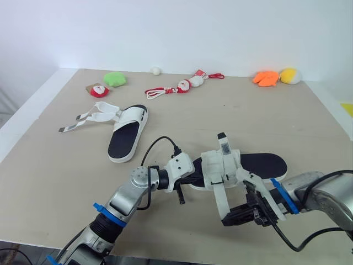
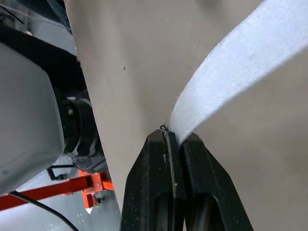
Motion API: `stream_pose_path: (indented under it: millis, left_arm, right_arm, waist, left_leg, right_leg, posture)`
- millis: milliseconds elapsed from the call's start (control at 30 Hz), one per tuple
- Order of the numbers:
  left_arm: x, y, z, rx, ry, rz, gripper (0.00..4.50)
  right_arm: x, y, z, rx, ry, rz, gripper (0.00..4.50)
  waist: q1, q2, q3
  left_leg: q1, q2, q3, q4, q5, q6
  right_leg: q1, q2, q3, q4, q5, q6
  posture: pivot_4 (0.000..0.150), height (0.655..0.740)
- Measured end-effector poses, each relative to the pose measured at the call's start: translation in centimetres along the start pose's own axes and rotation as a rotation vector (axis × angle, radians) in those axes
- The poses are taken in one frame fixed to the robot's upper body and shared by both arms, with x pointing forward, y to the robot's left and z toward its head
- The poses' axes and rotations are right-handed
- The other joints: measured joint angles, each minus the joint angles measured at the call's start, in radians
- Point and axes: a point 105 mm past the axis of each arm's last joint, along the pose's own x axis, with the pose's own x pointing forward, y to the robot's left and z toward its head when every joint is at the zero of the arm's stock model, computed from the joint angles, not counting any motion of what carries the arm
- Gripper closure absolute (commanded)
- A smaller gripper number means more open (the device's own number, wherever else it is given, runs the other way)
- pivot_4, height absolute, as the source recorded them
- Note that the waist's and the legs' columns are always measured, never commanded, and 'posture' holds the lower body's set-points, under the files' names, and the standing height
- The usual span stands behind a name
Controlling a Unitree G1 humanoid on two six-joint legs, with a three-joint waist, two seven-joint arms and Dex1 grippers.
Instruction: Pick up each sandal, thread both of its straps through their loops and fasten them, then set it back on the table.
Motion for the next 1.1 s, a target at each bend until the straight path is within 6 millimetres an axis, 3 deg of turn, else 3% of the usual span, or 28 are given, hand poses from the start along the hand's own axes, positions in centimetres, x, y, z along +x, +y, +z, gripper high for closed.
stream_pose_path:
  millis: [100,133,167,267,400,433,500,567,600,733,933,1100]
  left_arm:
    - [0.0,0.0,0.1,0.002,-0.001,-0.003,4.5]
    - [0.0,0.0,0.1,0.002,-0.001,-0.004,4.5]
    - [0.1,0.0,0.1,0.002,-0.001,-0.005,4.5]
    - [0.1,-0.1,0.0,0.002,0.0,-0.006,4.5]
    - [0.1,0.0,0.0,0.0,0.003,-0.004,4.5]
    - [0.1,0.0,-0.1,0.0,0.003,-0.004,4.5]
    - [0.0,0.0,-0.1,0.001,0.006,-0.002,4.5]
    - [-0.1,0.1,-0.2,-0.001,0.009,0.001,4.5]
    - [-0.1,0.1,-0.2,-0.001,0.009,0.0,4.5]
    - [0.0,0.1,-0.1,0.003,0.007,-0.006,4.5]
    - [0.0,0.0,-0.2,0.0,0.009,-0.008,4.5]
    - [0.0,0.1,-0.4,-0.004,0.02,0.002,4.5]
  right_arm:
    - [0.0,-0.5,-0.3,-0.051,-0.007,-0.032,4.47]
    - [-0.2,-0.6,-0.4,-0.078,-0.007,-0.046,3.72]
    - [-0.4,-0.8,-0.5,-0.117,-0.015,-0.057,3.51]
    - [-1.8,-1.2,-1.3,-0.225,0.002,-0.094,2.13]
    - [-2.9,-2.1,-1.4,-0.476,-0.042,-0.167,0.03]
    - [-3.0,-2.2,-1.5,-0.514,-0.04,-0.179,0.03]
    - [-3.6,-2.9,-0.8,-0.804,-0.08,-0.251,0.03]
    - [-4.0,-3.1,0.5,-1.266,-0.114,-0.341,0.03]
    - [-4.1,-3.2,0.7,-1.394,-0.113,-0.362,0.03]
    - [-3.9,-3.4,-0.4,-1.851,-0.058,-0.362,0.03]
    - [-2.2,-2.2,-1.4,-2.067,-0.141,-0.297,0.03]
    - [-1.2,-2.1,-0.8,-2.135,-0.161,-0.305,0.03]
  waist:
    - [0.0,0.0,0.0]
    - [0.001,0.0,0.0]
    - [0.001,0.0,0.0]
    - [0.001,0.0,0.0]
    - [0.001,-0.001,0.0]
    - [0.001,-0.001,0.0]
    - [-0.001,-0.003,0.0]
    - [-0.004,-0.003,0.001]
    - [-0.005,-0.003,0.002]
    - [-0.004,0.001,0.001]
    - [-0.003,0.001,0.0]
    - [-0.004,-0.001,0.001]
  left_leg:
    - [0.0,0.0,0.0,0.0,0.0,0.0]
    - [0.0,-0.001,0.0,0.0,0.0,0.0]
    - [0.0,-0.001,0.0,0.0,0.0,0.0]
    - [0.0,-0.001,0.0,0.0,0.0,0.0]
    - [0.001,0.0,0.0,0.0,0.0,0.0]
    - [0.002,0.0,0.0,0.0,0.0,0.0]
    - [0.003,0.0,0.001,0.0,0.0,-0.001]
    - [0.007,0.0,0.002,0.0,0.0,-0.001]
    - [0.007,0.0,0.002,0.0,0.0,-0.001]
    - [0.009,0.0,0.001,-0.001,0.0,-0.001]
    - [0.012,-0.002,0.0,-0.002,0.0,-0.001]
    - [0.023,-0.001,0.001,-0.004,0.0,-0.001]
  right_leg:
    - [0.0,0.0,0.0,0.0,-0.001,0.0]
    - [0.0,0.0,0.0,0.0,-0.001,0.0]
    - [0.0,0.0,0.0,0.0,-0.001,0.001]
    - [0.001,-0.001,0.0,0.0,-0.002,0.002]
    - [0.002,0.0,0.0,0.0,-0.001,0.003]
    - [0.003,0.0,0.0,0.0,-0.001,0.003]
    - [0.004,0.0,0.0,0.0,-0.001,0.003]
    - [0.007,-0.001,0.0,0.0,-0.001,0.003]
    - [0.007,-0.001,0.0,0.0,-0.001,0.003]
    - [0.011,-0.001,0.0,0.0,-0.002,0.001]
    - [0.019,-0.001,0.001,0.0,0.0,-0.006]
    - [0.026,-0.001,0.001,0.0,-0.002,-0.008]
  posture:
    - [0.15,0.74]
    - [0.15,0.74]
    - [0.15,0.74]
    - [0.15,0.74]
    - [0.15,0.74]
    - [0.15,0.74]
    - [0.15,0.74]
    - [0.15,0.74]
    - [0.15,0.74]
    - [0.15,0.74]
    - [0.15,0.74]
    - [0.15,0.74]
